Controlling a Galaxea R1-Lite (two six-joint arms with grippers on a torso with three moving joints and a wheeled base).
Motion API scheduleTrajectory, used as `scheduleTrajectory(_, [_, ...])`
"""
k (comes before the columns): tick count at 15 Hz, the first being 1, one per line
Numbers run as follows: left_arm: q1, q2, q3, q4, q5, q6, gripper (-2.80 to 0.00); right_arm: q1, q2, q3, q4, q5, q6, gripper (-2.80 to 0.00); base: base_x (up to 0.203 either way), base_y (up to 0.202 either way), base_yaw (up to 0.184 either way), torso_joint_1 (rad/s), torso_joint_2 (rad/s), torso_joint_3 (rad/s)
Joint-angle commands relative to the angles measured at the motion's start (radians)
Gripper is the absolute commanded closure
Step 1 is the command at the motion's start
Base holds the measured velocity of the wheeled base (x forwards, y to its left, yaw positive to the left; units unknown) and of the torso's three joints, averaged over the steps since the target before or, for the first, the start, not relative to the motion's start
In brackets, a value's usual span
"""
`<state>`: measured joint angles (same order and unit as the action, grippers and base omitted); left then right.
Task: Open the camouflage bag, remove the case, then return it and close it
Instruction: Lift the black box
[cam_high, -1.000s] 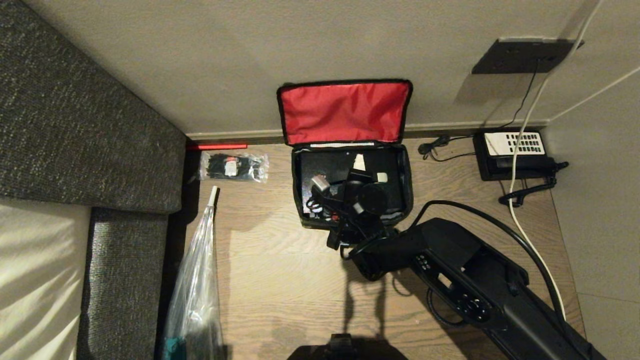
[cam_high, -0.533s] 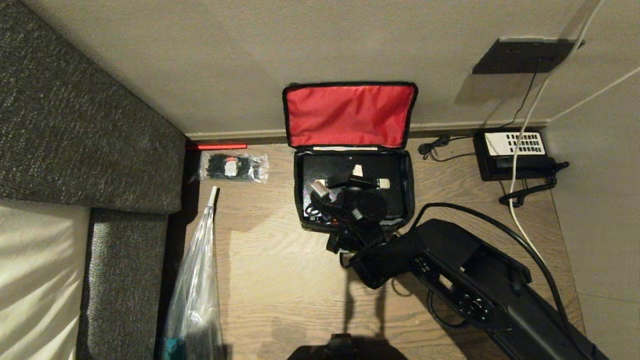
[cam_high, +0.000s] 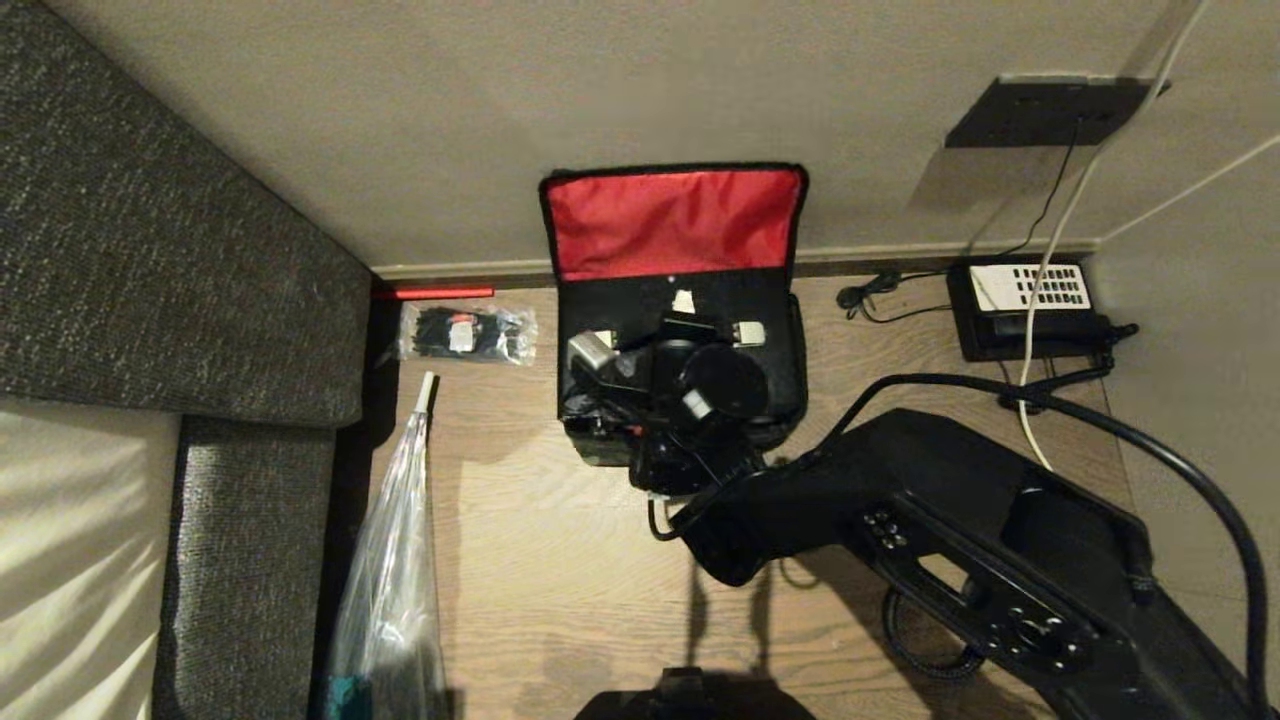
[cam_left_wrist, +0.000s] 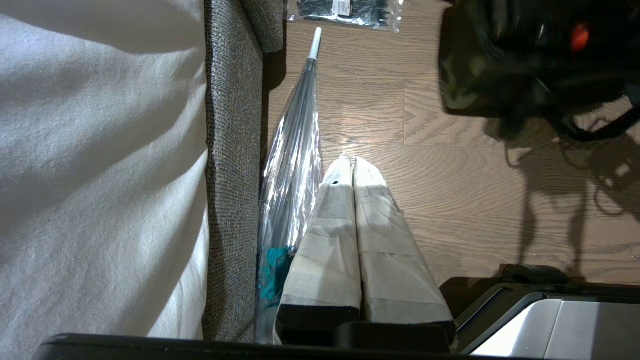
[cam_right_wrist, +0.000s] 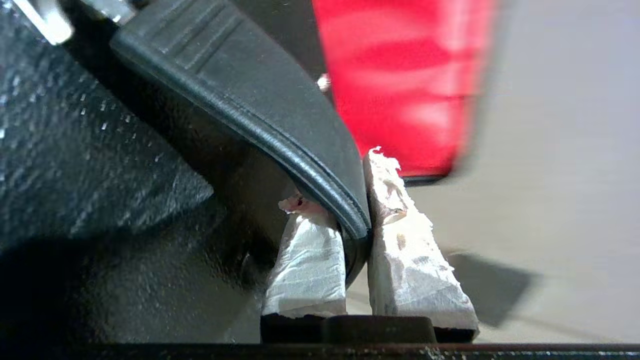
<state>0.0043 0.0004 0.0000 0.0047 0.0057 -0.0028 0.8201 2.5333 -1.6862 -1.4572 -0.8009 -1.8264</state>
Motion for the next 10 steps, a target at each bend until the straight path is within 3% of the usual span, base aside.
scheduleTrajectory(1, [0.0,0.0,0.003,0.0,0.0,0.0,0.0,0.024,-0.119,0.08,0.0,-0.005,-0.022,0.0,0.0,0.0,0.0,0.0,0.0,0.0])
scheduleTrajectory(5, [0.0,0.0,0.003,0.0,0.0,0.0,0.0,0.027,-0.223,0.237,-0.004,-0.022,-0.019,0.0,0.0,0.0,0.0,0.0,0.0,0.0])
scheduleTrajectory(10, [0.0,0.0,0.003,0.0,0.0,0.0,0.0,0.033,-0.354,0.317,0.016,-0.065,-0.035,0.0,0.0,0.0,0.0,0.0,0.0,0.0])
